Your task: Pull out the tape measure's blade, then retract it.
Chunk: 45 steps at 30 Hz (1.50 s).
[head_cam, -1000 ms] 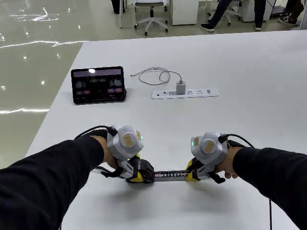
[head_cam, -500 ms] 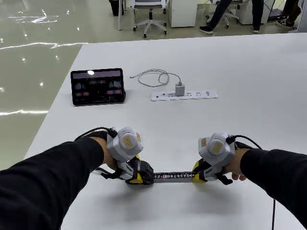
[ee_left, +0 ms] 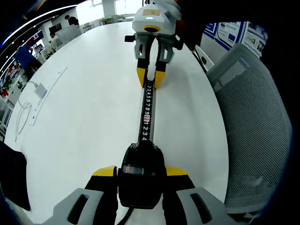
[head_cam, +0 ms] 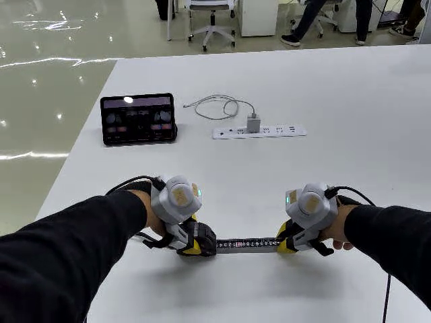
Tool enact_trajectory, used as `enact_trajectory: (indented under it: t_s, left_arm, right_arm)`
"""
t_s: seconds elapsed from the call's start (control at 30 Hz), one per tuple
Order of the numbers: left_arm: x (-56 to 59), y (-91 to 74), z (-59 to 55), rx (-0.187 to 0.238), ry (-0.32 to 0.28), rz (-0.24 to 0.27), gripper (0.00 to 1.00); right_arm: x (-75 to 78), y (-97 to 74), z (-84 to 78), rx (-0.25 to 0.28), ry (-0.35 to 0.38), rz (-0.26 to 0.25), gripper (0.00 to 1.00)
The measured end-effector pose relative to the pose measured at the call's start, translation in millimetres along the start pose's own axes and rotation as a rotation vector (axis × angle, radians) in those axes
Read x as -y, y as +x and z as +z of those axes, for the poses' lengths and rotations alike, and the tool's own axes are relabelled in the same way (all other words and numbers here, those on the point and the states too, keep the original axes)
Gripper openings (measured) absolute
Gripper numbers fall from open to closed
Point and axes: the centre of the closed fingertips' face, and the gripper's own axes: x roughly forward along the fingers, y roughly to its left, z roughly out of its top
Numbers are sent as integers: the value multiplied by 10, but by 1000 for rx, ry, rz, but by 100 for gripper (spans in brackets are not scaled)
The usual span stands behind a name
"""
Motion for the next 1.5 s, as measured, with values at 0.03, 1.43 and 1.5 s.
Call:
enact_trajectory:
  t_s: [0.03,1.43,1.5]
  left_arm:
    - [0,0,0,0,-1,0,32]
    - [-4,8,5,14,-13,5,32]
    - [-1,8,6,15,-15,6,33]
  right_arm:
    - [2,-10,-17,0,0,-1,10]
    - [66,-364,-604,-41,53,-36,10]
    - [72,-374,-618,-45,53,-37,10]
